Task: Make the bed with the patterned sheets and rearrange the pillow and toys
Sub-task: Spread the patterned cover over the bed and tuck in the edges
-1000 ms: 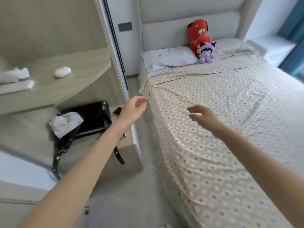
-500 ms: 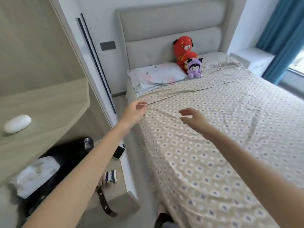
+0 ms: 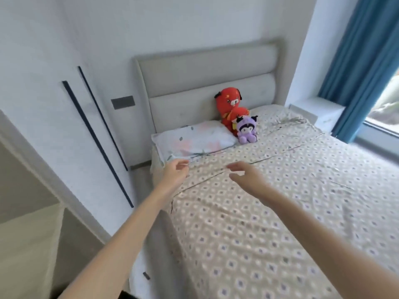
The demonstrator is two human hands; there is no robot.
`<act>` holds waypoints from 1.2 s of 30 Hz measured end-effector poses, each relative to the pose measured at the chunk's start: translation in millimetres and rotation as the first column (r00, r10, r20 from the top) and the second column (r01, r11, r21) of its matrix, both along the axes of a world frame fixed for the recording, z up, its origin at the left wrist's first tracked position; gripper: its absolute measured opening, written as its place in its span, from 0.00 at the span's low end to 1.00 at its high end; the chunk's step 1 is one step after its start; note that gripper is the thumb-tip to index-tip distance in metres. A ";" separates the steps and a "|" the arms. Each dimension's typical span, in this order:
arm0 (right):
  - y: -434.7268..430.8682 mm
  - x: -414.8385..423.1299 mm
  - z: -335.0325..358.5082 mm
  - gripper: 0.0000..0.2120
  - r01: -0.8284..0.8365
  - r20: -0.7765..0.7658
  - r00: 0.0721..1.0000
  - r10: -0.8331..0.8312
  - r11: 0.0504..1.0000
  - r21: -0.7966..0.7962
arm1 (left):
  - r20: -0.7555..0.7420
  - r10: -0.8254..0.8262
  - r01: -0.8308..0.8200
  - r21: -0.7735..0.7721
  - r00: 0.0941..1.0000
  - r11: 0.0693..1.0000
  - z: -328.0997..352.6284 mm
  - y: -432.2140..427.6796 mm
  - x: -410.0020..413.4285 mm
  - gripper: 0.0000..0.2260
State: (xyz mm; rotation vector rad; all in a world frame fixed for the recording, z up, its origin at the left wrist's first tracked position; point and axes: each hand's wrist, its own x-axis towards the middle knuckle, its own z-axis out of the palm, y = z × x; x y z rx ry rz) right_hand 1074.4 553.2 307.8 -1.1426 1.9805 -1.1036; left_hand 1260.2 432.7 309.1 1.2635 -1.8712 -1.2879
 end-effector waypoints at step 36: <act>-461.2 -153.6 -459.7 0.05 0.191 0.356 0.588 -0.727 0.552 0.812 | 0.820 -0.420 0.579 0.137 0.389 0.804 -484.3 -410.2 -161.6 0.32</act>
